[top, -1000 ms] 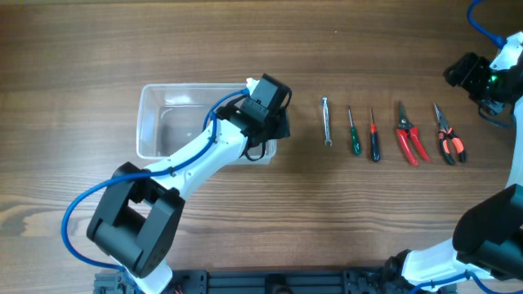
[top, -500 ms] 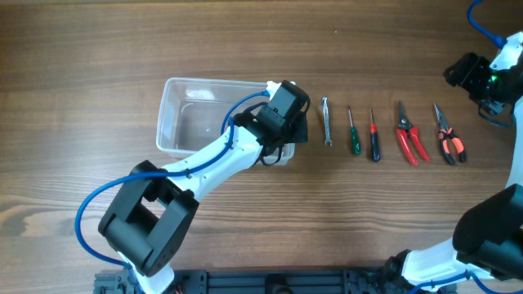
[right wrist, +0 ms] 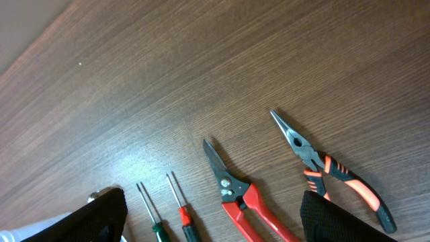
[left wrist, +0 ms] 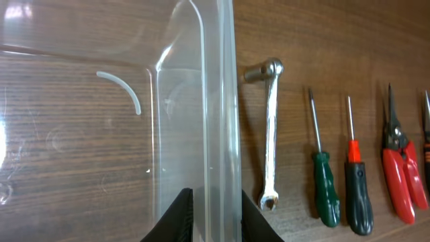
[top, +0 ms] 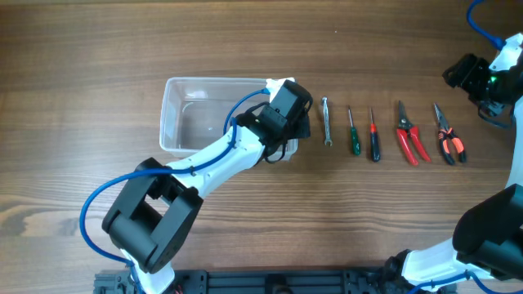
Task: Pack container
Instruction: 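Grip the container wall and drag it rightward toward the tools, then open the left gripper and lift it away from the container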
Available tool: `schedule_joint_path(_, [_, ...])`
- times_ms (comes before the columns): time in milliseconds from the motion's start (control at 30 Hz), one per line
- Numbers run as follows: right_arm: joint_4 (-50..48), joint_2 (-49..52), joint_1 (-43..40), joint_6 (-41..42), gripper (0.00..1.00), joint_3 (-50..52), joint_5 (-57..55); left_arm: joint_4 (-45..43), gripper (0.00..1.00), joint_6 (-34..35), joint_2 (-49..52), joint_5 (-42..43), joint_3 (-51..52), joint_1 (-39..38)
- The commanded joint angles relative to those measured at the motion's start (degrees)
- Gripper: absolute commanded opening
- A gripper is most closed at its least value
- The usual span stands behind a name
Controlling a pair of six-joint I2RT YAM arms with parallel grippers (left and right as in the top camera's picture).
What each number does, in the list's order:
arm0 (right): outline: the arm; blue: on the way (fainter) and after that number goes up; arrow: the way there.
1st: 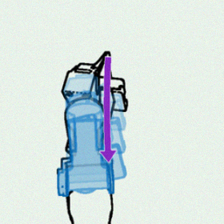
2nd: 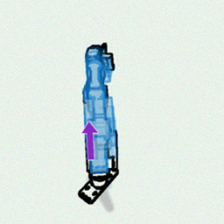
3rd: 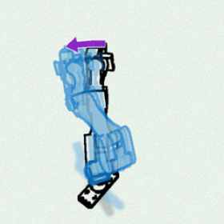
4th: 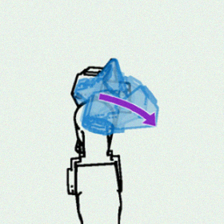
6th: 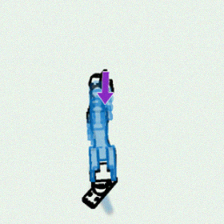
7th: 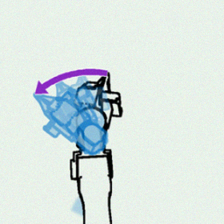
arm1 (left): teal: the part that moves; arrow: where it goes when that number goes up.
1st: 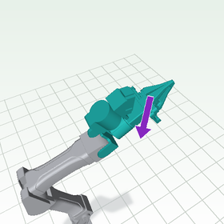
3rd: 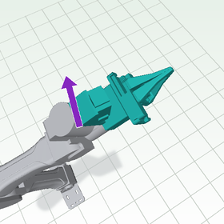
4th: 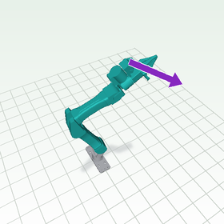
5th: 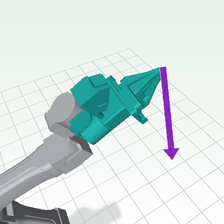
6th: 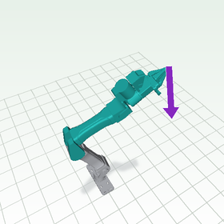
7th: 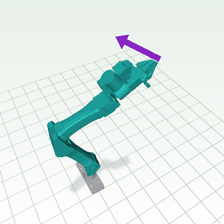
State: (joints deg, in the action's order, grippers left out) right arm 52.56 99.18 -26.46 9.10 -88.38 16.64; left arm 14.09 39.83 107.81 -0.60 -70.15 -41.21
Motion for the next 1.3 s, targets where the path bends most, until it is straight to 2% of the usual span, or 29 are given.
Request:
schedule_joint_path(0, [0.2, 0.5, 0.0, -0.1, 0.83, -1.1, -0.4, -0.5, 0.17, 6.2, 2.7, -0.2, -0.2, 0.7])
schedule_joint_path(200, [0.2, 0.5, 0.0, -0.1, 0.83, -1.1, -0.4, -2.8, 0.17, 7.4, 4.4, -0.6, -0.2, 2.4])
schedule_joint_path(300, [0.2, 0.5, 0.0, -0.1, 0.83, -1.1, -0.4, -4.8, 0.25, 7.3, 4.3, 0.2, -0.2, 2.5])
schedule_joint_path(367, [0.2, 0.5, 0.0, -0.1, 0.83, -1.1, -0.4, -8.3, 0.53, 7.3, 3.8, 4.7, -0.3, 2.5])
schedule_joint_path(467, [0.2, 0.5, 0.0, -0.1, 0.83, -1.1, -0.4, -9.4, 0.79, 6.6, 2.4, 7.0, -1.0, 2.4])
schedule_joint_path(500, [0.2, 0.5, 0.0, -0.1, 0.83, -1.1, -0.4, -9.4, 0.97, 5.2, 1.7, 7.0, -1.3, 2.4])
schedule_joint_path(533, [0.2, 0.5, 0.0, -0.1, 0.83, -1.1, -0.4, -9.4, 1.00, 3.4, 0.9, 7.0, -1.5, 2.4])
schedule_joint_path(667, [0.3, 0.5, 0.0, -0.2, 0.84, -1.1, -1.5, -8.5, 1.00, -5.5, -4.9, 2.0, -2.4, 2.5])
schedule_joint_path(833, [0.3, 0.5, 0.0, -0.1, 0.84, -1.1, -2.1, -3.4, 1.00, -15.5, -16.4, -14.8, -3.2, 2.9])
schedule_joint_path(867, [0.4, 0.5, 0.0, -0.1, 0.86, -1.1, -2.1, -2.1, 1.00, -17.3, -18.7, -17.8, -3.2, 3.3])
schedule_joint_path(933, [0.5, 0.5, 0.0, -0.1, 0.89, -1.1, -2.1, 3.4, 1.00, -21.2, -24.6, -25.7, -3.2, 5.7])
schedule_joint_path(1000, [0.5, 0.5, 0.0, -0.2, 0.91, -1.1, -2.1, 9.9, 1.00, -21.7, -29.2, -30.7, -3.2, 9.5])
schedule_joint_path(1133, [0.9, 0.5, 0.1, -0.8, 0.92, -1.1, -2.1, 22.9, 1.00, -19.5, -34.6, -31.3, -3.2, 22.8])
schedule_joint_path(1233, [0.3, 0.5, 0.1, -6.7, 0.92, -1.1, -5.1, 28.4, 1.00, -18.6, -34.9, -26.7, -3.2, 32.7])
schedule_joint_path(1267, [-0.3, 0.5, 0.1, -8.7, 0.94, -1.1, -9.3, 30.1, 1.00, -18.6, -34.4, -23.5, -3.1, 37.0])
